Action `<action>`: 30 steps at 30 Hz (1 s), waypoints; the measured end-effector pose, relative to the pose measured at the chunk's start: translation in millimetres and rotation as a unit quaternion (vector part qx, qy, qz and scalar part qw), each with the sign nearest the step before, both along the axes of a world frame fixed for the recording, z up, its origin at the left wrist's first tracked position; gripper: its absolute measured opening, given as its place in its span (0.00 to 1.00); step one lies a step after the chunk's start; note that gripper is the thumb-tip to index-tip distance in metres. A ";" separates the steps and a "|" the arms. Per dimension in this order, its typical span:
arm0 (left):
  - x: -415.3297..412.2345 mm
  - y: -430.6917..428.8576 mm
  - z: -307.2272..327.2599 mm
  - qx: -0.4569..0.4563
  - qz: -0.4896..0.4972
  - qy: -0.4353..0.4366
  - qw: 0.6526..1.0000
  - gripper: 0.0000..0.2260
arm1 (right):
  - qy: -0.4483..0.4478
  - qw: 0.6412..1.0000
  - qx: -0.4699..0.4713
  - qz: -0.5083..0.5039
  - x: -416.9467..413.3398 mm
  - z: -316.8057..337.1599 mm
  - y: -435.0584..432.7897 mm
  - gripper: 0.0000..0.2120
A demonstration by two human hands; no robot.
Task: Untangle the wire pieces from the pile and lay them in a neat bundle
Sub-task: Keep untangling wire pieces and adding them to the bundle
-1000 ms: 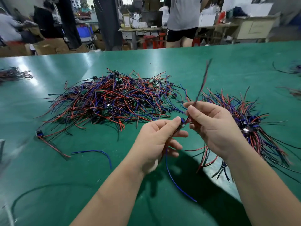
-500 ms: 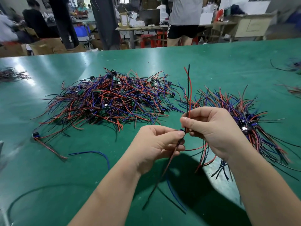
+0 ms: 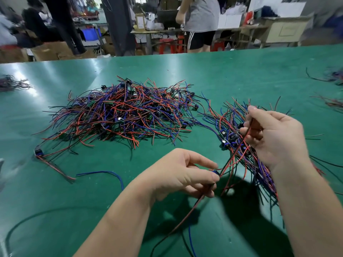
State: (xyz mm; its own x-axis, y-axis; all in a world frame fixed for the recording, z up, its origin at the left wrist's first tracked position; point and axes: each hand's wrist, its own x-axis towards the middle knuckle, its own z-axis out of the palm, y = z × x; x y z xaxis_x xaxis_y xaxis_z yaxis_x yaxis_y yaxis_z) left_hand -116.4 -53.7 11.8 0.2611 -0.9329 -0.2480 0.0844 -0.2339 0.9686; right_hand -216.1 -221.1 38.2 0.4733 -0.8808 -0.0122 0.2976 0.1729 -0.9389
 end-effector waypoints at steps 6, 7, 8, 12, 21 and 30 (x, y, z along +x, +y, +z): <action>-1.6 2.2 2.7 -0.025 -0.045 0.041 0.998 0.06 | 0.005 0.999 0.023 0.036 4.9 -3.1 0.8 0.16; -0.5 2.3 3.8 -0.049 -0.036 0.059 0.996 0.06 | 0.002 0.997 0.041 0.060 7.2 -3.0 1.3 0.20; 1.3 2.6 5.7 -0.076 -0.021 0.083 0.993 0.05 | 0.010 0.995 0.056 0.084 8.7 -4.1 0.7 0.22; 9.7 1.5 9.8 -0.217 0.068 0.212 0.951 0.12 | 0.087 0.973 -0.002 0.213 10.5 -12.5 10.0 0.07; 6.9 -6.2 3.7 -0.288 0.222 0.193 0.911 0.13 | -0.056 0.923 -0.009 0.381 15.3 -17.0 31.6 0.20; -3.1 -11.7 -10.4 -0.280 0.221 -0.318 0.878 0.12 | -0.076 0.953 0.091 0.278 22.6 -12.8 33.6 0.07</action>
State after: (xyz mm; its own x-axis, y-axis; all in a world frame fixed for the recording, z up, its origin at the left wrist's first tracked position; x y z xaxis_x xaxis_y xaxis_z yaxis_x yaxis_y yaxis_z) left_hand -119.5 -65.4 1.5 0.5480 -0.6341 0.5455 -0.5530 0.2146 0.8050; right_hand -193.5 -187.5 25.4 0.8749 -0.4831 -0.0346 0.2428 0.4992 -0.8318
